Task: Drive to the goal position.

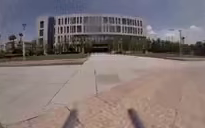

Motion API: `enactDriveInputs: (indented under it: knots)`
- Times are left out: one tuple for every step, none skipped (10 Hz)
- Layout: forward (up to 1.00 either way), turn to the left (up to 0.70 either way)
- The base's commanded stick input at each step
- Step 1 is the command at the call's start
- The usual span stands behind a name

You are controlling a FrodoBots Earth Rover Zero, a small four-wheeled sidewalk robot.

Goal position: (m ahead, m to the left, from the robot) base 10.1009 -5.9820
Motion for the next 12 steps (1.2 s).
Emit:
enactDriveInputs:
  knots:
    - [0.70,0.00]
    - [0.70,0.00]
    - [0.70,0.00]
    - [0.70,0.00]
    - [0.70,-0.04]
    - [0.70,-0.08]
    - [0.70,-0.29]
    - [0.70,-0.30]
    - [0.70,-0.21]
    - [0.70,-0.05]
    - [0.70,0.00]
    - [0.70,0.00]
